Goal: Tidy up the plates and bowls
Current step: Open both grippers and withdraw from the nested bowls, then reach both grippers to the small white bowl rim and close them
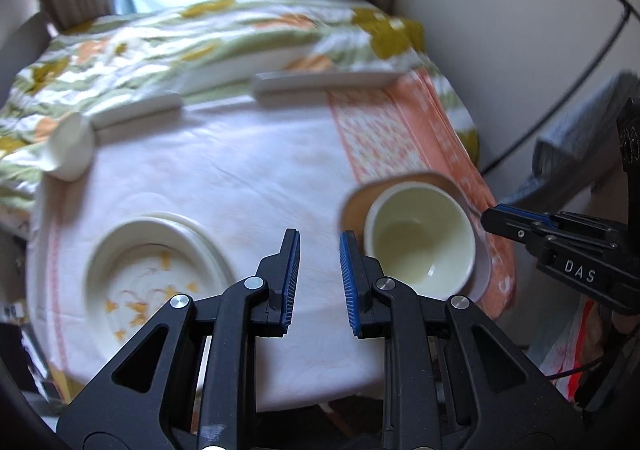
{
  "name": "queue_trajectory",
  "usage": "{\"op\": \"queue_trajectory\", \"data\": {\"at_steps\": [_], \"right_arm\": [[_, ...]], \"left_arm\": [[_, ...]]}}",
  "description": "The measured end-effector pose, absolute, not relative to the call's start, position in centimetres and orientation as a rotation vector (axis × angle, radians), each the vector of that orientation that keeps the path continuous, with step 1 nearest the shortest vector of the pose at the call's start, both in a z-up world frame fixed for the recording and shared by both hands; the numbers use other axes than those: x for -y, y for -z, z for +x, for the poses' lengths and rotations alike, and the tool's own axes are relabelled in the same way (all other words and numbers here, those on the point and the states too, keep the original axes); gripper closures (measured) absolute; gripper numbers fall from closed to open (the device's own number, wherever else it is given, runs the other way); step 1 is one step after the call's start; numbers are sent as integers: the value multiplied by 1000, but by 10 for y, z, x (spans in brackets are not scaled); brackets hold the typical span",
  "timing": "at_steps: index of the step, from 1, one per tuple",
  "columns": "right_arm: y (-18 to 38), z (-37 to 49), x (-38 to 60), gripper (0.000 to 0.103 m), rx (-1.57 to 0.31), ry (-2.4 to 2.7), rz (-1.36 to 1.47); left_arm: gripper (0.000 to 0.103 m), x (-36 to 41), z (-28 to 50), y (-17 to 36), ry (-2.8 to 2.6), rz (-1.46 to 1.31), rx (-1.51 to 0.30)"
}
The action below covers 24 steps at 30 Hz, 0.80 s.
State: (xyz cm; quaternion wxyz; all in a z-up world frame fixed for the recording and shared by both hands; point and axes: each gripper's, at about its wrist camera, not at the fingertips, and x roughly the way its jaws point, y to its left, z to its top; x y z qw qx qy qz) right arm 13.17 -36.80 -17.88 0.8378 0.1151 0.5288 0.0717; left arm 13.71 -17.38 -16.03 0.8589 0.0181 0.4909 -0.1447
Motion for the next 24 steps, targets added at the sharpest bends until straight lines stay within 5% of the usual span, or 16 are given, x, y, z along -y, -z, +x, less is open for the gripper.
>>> {"op": "queue_trajectory", "data": {"at_steps": [3,4,5,6,7,24], "right_arm": [[160,143,349,84,-1065,-207,217],[153,147,341,63,-1039,-236,213],[148,149,333,30,-1017,-269,210],[140,153,323,13,-980,-314,204],[134,154,315,0,-952,-338,193],[77,260,108,0,-802,-602,-210]], "left_arm": [[79,144,136,140,218,6,-993],[60,135,135,134,192,-7,-981],[20,125,134,129,167,-26,-962],[5,113,131,121,134,-46,-923],[0,103,127,114,110,-60,-888],[1,-125,156,103,-186,-440,-819]]}}
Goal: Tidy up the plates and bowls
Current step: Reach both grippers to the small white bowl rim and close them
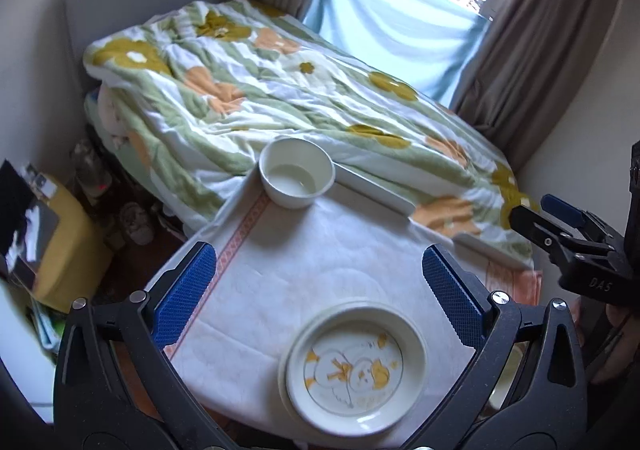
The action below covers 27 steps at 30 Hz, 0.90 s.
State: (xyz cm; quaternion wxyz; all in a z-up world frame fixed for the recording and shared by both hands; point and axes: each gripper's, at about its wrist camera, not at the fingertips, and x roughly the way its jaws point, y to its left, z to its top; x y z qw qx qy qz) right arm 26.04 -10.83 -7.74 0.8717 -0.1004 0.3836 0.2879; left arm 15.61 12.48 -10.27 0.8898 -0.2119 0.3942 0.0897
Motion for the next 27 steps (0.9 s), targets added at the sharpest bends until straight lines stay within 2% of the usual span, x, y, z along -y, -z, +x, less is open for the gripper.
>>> {"op": "queue_trajectory", "data": {"at_steps": [3,6,8,9,12,14,15,16,17,22,27], "right_arm": [[91,300,65,0,-878,-657,-207],[123,335,32,0,-987,-672,-214],[144,356,18,1,-1039,-678,-203],[153,364,13,2,-1069,-684,-186],[191,392,-8,22,-1179,-694,-153],[212,405,-22,40,-1236,-682,-163],[226,412,-29,43,-1267,-686,-158],[232,415,-30,47,-1285,-690,-154],[241,419,-33,50,-1299,-696,-151],[262,431,-47,63,-1326,-710,-151],[278,437,-54,77,-1366,-718,-130]], "left_arm": [[1,-150,186,121,-174,-496,-845],[12,-168,221,148,-147,-558,-895],[26,-180,246,171,-133,-599,-937],[28,-183,256,180,-128,-611,-953],[34,-195,283,210,-135,-644,-994],[38,-200,300,231,-122,-661,-1021],[42,-201,308,240,-114,-664,-1038],[52,-201,316,248,-107,-666,-1055],[57,-203,322,255,-101,-670,-1068],[60,-214,341,277,-114,-674,-1095],[77,-225,346,290,-143,-663,-1117]]}}
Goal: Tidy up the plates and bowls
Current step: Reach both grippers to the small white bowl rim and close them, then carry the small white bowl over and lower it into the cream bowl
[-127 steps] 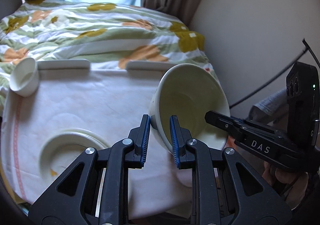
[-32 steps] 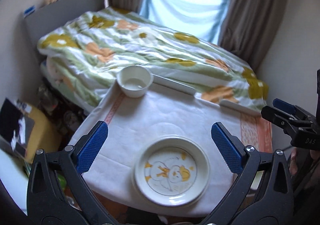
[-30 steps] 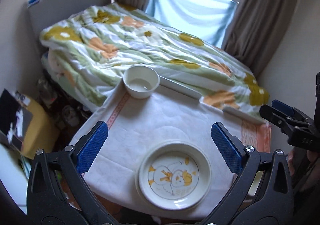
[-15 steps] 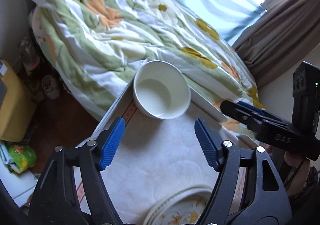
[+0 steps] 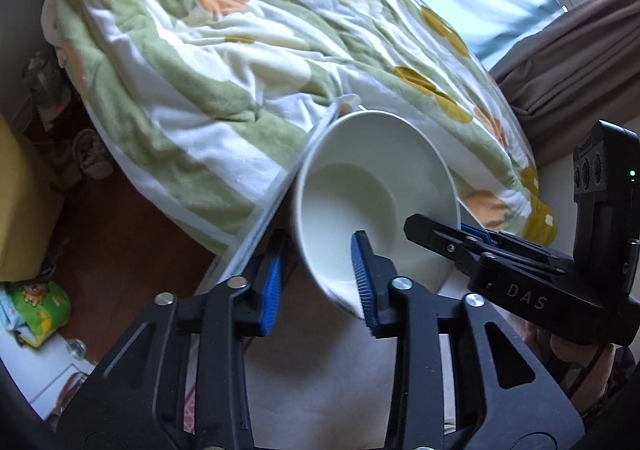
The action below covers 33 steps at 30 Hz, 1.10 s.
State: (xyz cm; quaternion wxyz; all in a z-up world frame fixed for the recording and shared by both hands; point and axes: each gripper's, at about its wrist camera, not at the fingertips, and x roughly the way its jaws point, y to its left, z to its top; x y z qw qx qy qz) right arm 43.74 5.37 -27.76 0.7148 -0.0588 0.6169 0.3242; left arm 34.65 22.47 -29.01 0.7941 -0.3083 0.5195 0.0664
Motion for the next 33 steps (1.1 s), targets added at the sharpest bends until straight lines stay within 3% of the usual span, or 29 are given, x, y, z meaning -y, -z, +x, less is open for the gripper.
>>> {"op": "queue_trajectory", "data": {"at_steps": [1,4,20,33], "right_arm": [[279,438,-55,81,-1367,-728,-119],[277,437,-59,89,-1356,-737,-113],[255,423,-23,91,-1305,-658,-11],[199,362,87,91,-1201,-534,132]], "left_arm": [[83,-226,347,292,-148,-659,-1120],[83,-229,346,294,-144,-660,-1113],[84,-191,345,256,-70,-508,-1097],[84,-88,305,192,94,-389,-1042]]}}
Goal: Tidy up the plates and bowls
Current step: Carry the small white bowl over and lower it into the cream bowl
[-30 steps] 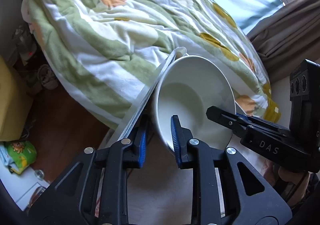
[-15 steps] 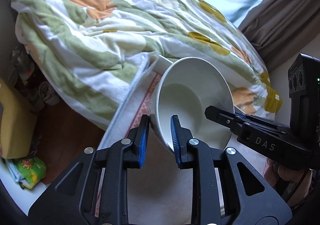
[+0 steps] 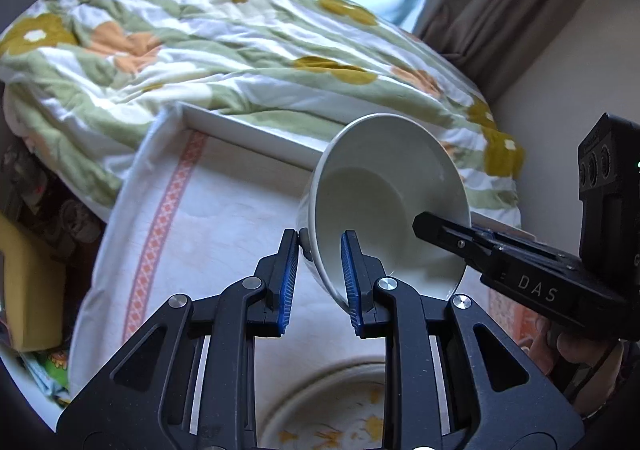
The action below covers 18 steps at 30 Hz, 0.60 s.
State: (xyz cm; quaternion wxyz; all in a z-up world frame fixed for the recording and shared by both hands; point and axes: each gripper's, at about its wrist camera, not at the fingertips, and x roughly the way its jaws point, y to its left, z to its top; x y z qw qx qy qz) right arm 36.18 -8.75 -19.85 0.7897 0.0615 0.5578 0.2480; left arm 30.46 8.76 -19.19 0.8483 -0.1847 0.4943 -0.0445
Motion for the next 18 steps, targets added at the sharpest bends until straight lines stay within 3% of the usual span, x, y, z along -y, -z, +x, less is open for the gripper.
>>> {"op": "queue_trajectory", "data": {"at_steps": [9,18], "right_arm": [[164,280,205,91,-1117,-416,232],[150,193,311,91,-1087,-238,274]], "left_arm": [[83,27,251,148,246,-282,-1003],[83,150,188,156,413,-225,-1061]]}}
